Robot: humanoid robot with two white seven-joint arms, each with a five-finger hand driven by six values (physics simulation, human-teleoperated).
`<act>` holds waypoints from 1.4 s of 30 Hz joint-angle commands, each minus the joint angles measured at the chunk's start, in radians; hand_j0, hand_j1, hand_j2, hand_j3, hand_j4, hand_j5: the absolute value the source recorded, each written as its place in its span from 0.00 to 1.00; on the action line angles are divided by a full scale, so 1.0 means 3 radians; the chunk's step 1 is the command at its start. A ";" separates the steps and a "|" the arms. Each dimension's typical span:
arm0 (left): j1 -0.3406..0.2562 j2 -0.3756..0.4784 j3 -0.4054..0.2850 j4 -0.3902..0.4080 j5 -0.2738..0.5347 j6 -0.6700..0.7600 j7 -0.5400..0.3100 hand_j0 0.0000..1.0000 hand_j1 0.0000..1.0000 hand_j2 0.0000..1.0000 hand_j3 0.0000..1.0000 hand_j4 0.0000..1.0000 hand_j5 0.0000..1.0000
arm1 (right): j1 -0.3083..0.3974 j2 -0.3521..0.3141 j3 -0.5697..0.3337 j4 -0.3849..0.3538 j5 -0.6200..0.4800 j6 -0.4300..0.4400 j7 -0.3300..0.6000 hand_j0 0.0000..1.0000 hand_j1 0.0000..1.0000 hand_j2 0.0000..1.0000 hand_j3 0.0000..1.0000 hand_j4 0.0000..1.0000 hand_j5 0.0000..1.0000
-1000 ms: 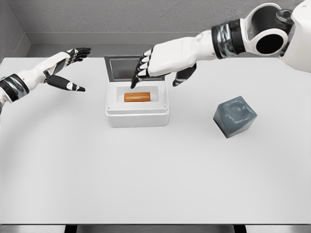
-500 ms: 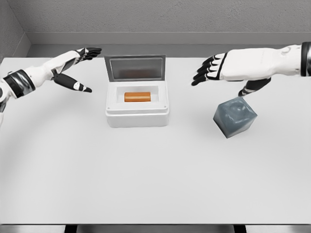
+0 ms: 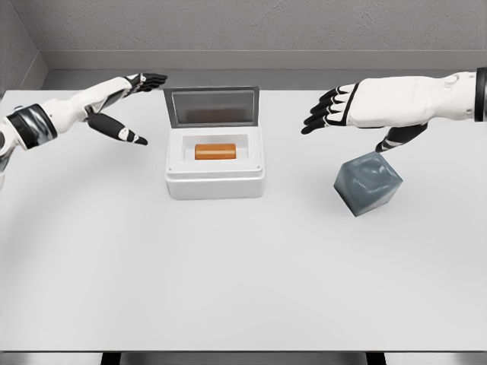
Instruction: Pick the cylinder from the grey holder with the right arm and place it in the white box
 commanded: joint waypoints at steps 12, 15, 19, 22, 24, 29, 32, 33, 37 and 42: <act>0.0020 0.0170 -0.0074 -0.0288 0.0038 -0.0001 0.0001 1.00 1.00 1.00 1.00 1.00 1.00 | 0.0010 0.0030 -0.0010 0.0031 -0.0039 0.0006 -0.0008 1.00 1.00 1.00 1.00 1.00 1.00; 0.0036 0.0205 -0.0074 -0.0360 0.0038 0.0004 0.0001 1.00 1.00 1.00 1.00 1.00 1.00 | 0.0015 0.0030 -0.0005 0.0036 -0.0039 0.0006 -0.0008 1.00 1.00 1.00 1.00 1.00 1.00; 0.0051 0.0236 -0.0069 -0.0406 0.0038 -0.0001 0.0001 1.00 1.00 1.00 1.00 1.00 1.00 | 0.0041 0.0030 -0.0010 0.0036 -0.0045 0.0006 -0.0008 1.00 1.00 1.00 1.00 1.00 1.00; 0.0056 0.0318 -0.0064 -0.0478 0.0038 -0.0001 0.0001 1.00 1.00 1.00 1.00 1.00 1.00 | 0.0041 0.0035 -0.0010 0.0036 -0.0070 0.0006 -0.0008 1.00 1.00 1.00 1.00 1.00 1.00; 0.0061 0.0323 -0.0069 -0.0483 0.0033 -0.0001 0.0001 1.00 1.00 1.00 1.00 1.00 1.00 | 0.0041 0.0035 -0.0010 0.0036 -0.0070 0.0006 -0.0008 1.00 1.00 1.00 1.00 1.00 1.00; 0.0082 0.0318 -0.0074 -0.0554 0.0038 -0.0001 0.0001 1.00 1.00 1.00 1.00 1.00 1.00 | 0.0046 0.0040 -0.0010 0.0046 -0.0070 0.0006 -0.0008 1.00 1.00 1.00 1.00 1.00 1.00; 0.0082 0.0313 -0.0089 -0.0580 0.0038 -0.0001 0.0001 1.00 1.00 1.00 1.00 1.00 1.00 | 0.0046 0.0045 -0.0010 0.0067 -0.0070 0.0006 -0.0008 1.00 1.00 1.00 1.00 1.00 1.00; 0.0082 0.0313 -0.0089 -0.0585 0.0038 -0.0001 0.0001 1.00 1.00 1.00 1.00 1.00 1.00 | 0.0046 0.0045 -0.0005 0.0072 -0.0075 0.0006 -0.0008 1.00 1.00 1.00 1.00 1.00 1.00; 0.0087 0.0323 -0.0089 -0.0621 0.0033 -0.0001 0.0001 1.00 1.00 1.00 1.00 1.00 1.00 | 0.0046 0.0045 -0.0005 0.0113 -0.0070 0.0006 -0.0008 1.00 1.00 1.00 1.00 1.00 1.00; 0.0118 0.0410 -0.0048 -0.0590 0.0079 -0.0047 0.0001 1.00 1.00 1.00 1.00 1.00 1.00 | 0.0061 0.0040 -0.0005 0.0113 -0.0070 0.0006 -0.0054 1.00 1.00 1.00 1.00 1.00 1.00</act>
